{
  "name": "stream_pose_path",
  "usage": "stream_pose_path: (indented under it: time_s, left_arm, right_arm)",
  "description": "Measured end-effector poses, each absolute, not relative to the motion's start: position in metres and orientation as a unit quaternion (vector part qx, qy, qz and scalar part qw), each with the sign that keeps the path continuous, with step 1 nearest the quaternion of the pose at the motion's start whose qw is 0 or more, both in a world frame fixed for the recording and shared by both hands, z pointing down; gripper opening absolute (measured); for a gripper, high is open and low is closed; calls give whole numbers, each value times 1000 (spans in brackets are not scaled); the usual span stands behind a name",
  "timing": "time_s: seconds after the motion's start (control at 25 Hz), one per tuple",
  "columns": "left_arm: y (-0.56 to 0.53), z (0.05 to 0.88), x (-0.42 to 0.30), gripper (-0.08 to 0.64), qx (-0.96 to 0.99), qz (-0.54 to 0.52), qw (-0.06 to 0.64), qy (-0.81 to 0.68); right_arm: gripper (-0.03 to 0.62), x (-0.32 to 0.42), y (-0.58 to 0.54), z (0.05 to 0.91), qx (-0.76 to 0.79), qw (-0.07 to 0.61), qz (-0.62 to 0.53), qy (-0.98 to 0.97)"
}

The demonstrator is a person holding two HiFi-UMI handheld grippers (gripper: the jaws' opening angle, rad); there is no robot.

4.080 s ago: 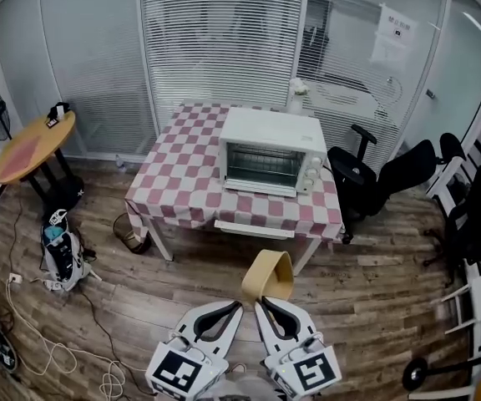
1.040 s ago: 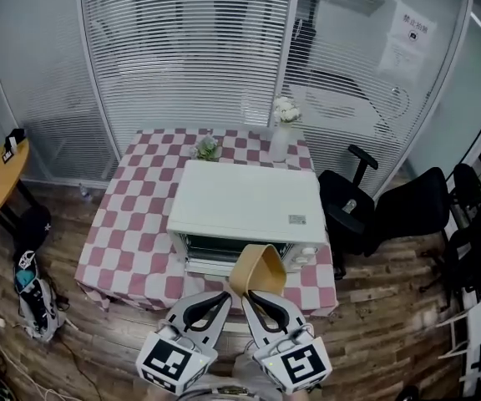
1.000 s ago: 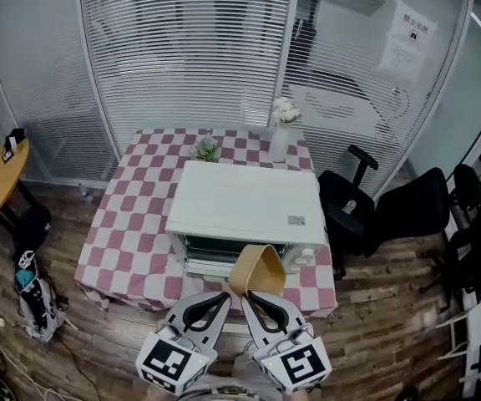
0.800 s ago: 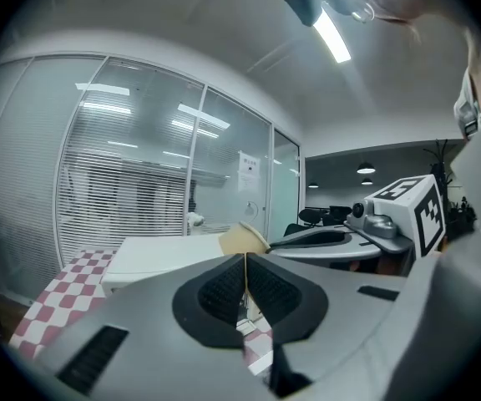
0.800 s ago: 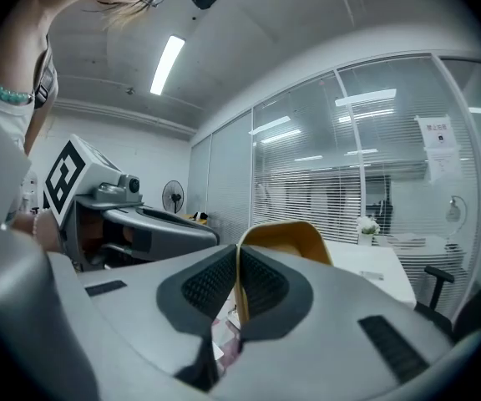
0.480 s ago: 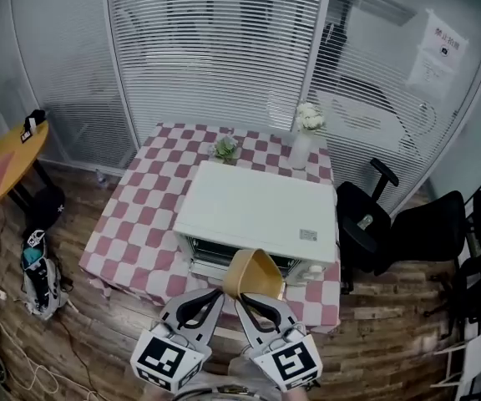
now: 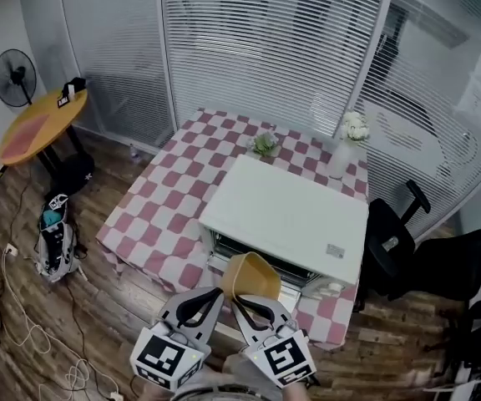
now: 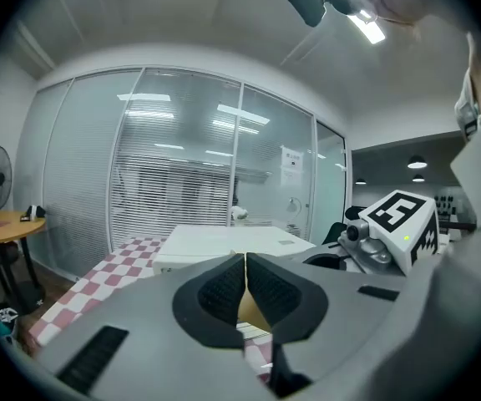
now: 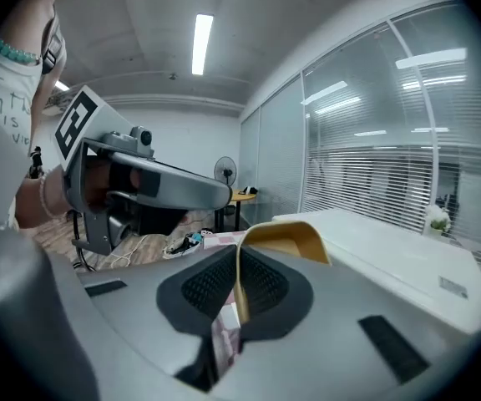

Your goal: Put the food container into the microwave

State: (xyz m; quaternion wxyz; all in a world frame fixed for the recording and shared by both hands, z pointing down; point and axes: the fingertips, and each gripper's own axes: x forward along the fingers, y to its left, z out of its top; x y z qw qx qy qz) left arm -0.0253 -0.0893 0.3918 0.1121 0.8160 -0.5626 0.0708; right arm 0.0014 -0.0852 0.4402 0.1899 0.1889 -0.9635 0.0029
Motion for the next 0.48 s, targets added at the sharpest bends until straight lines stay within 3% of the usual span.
stream_pose_path:
  time_s: [0.48]
  left_arm:
    - [-84, 405, -31, 17, 770, 70, 127, -622]
  right_arm:
    - [7, -4, -86, 488, 96, 231, -21, -968]
